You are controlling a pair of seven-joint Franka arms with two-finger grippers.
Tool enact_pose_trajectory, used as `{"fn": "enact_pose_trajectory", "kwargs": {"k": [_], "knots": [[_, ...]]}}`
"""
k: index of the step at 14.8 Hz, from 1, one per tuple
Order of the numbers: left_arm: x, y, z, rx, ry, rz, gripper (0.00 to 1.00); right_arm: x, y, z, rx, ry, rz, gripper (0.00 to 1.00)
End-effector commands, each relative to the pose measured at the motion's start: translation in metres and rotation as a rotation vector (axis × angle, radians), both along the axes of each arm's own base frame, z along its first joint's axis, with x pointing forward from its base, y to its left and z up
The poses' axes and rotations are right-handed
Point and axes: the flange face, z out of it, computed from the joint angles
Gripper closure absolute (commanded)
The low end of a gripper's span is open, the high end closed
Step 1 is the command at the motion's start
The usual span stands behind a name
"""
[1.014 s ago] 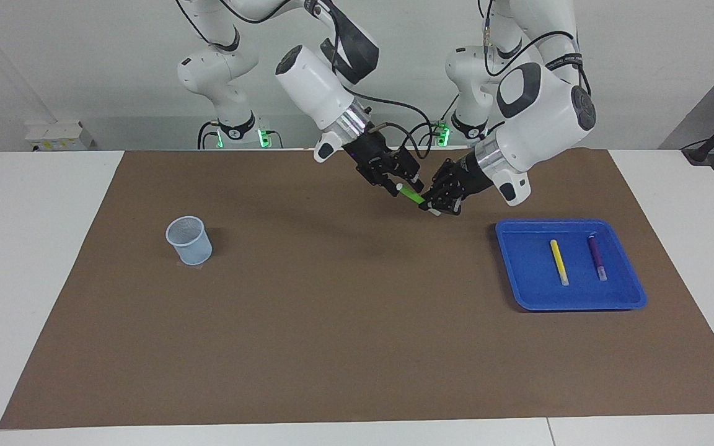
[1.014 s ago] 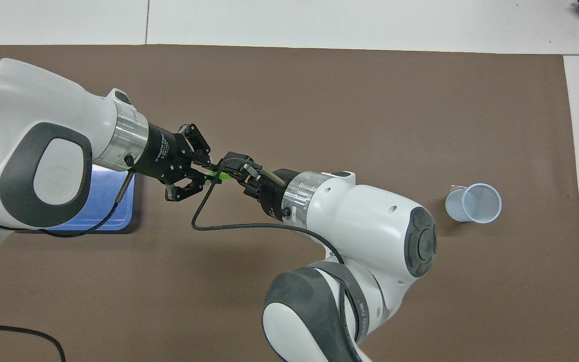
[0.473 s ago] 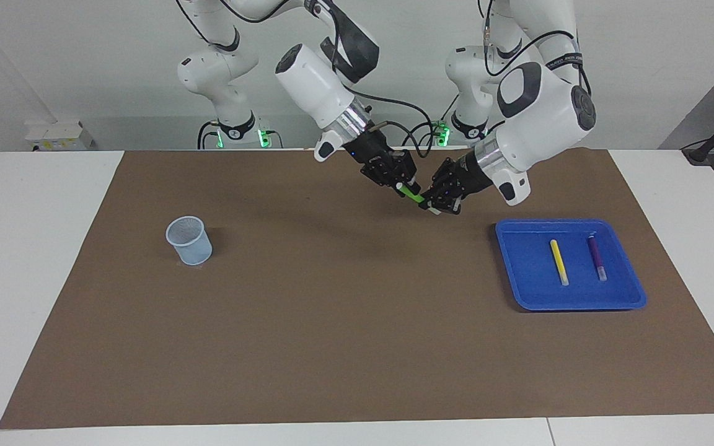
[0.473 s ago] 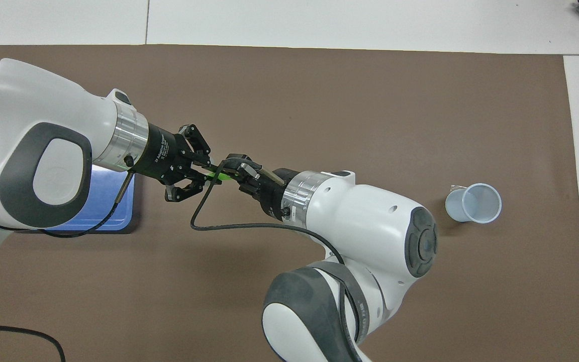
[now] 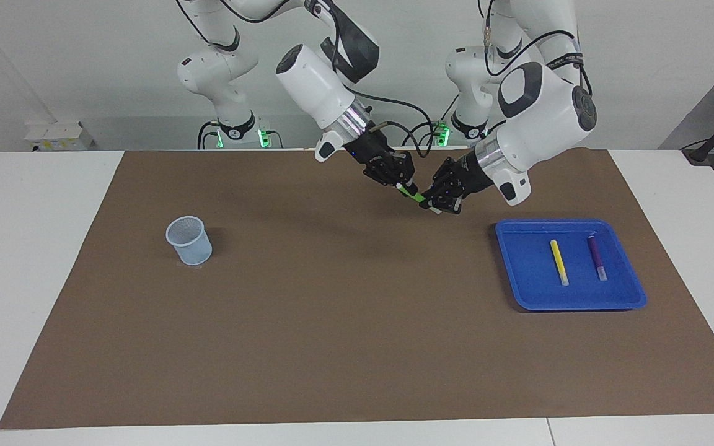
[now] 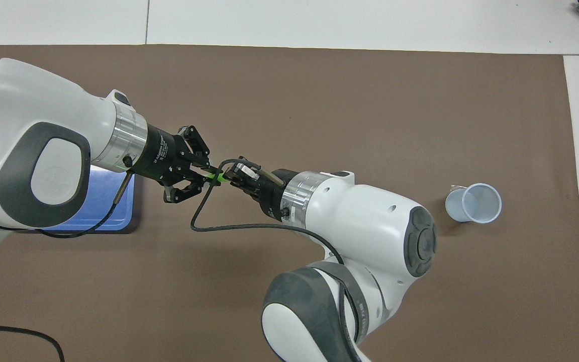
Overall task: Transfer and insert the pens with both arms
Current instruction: 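Grasp the green pen tip with the right gripper, then open the left gripper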
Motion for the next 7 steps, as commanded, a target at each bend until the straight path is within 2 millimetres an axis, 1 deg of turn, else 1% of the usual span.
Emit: {"fn": "enact_pose_trajectory", "kwargs": {"k": [1, 2, 3, 5, 6, 7], "knots": [[-0.01, 0.003, 0.004, -0.012, 0.008, -0.01, 0.86, 0.008, -0.005, 0.0, 0.016, 0.007, -0.017, 1.0], [-0.01, 0.003, 0.005, -0.012, 0.004, -0.011, 0.7, 0.008, -0.005, 0.0, 0.016, 0.007, -0.017, 1.0], [-0.011, 0.001, 0.008, -0.012, -0.008, -0.016, 0.58, 0.008, -0.005, 0.0, 0.016, 0.007, -0.017, 1.0], [-0.013, 0.002, 0.01, -0.013, -0.012, -0.013, 0.56, 0.007, -0.005, -0.001, -0.001, -0.001, 0.012, 1.0], [-0.014, 0.003, 0.014, -0.014, -0.017, -0.013, 0.55, 0.007, -0.007, -0.003, -0.014, 0.01, 0.041, 1.0], [-0.014, 0.005, 0.014, -0.013, -0.016, -0.009, 0.54, 0.006, -0.01, -0.005, -0.027, 0.033, 0.077, 1.0]]}}
